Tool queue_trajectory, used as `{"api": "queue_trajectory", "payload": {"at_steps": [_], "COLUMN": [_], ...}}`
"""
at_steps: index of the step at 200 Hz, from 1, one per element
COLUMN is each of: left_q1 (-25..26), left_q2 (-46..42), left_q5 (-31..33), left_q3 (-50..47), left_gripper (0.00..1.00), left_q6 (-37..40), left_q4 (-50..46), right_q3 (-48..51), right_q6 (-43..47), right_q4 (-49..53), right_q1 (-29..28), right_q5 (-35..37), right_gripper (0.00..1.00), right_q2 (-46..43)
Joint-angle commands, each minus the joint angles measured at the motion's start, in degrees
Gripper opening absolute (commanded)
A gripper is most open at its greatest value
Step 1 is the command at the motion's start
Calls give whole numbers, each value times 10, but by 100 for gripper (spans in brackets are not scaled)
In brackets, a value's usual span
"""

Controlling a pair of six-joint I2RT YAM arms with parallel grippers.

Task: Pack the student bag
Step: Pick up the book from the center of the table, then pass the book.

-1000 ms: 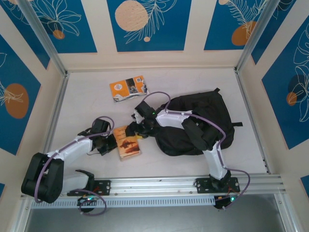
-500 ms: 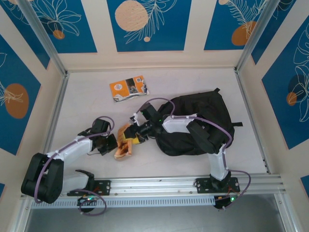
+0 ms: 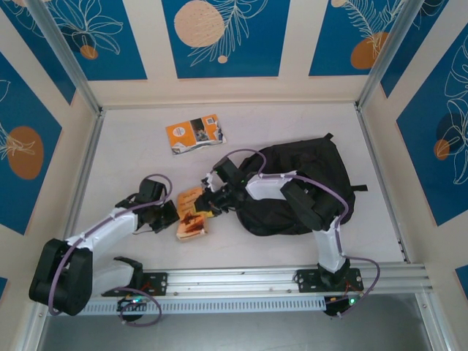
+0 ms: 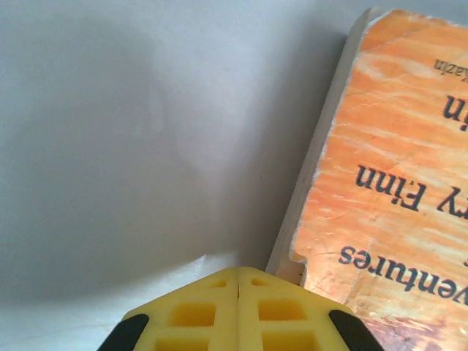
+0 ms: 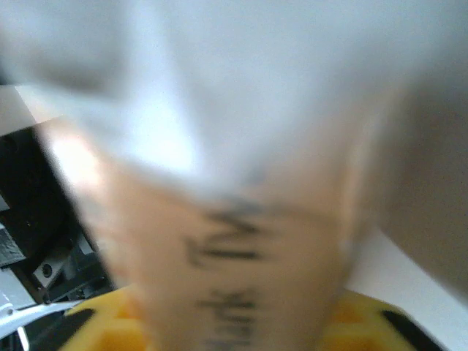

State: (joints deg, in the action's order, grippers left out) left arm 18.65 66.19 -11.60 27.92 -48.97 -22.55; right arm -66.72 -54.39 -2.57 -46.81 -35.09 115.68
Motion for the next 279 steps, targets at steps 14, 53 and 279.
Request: {"api": "queue_trajectory", "payload": {"at_steps": [14,53,279], "left_q1": [0,-2,118], "left_q2": [-63,-180,-248], "left_q5": [-15,-49,46], "left_q3": [37,57,17], "left_gripper": [11,39,79], "left_q6": [10,-40,-332], "left_q4": [-55,-83,167], "right_q3": [59,136,297], "right_q6": [-47,-110,-412], "right_q4": [-89,-153,-458], "right_q1": [20,40,-125], "right_q5": [30,116,611], "right_gripper": [1,0,2], "right_q2": [-47,-152,-353]}}
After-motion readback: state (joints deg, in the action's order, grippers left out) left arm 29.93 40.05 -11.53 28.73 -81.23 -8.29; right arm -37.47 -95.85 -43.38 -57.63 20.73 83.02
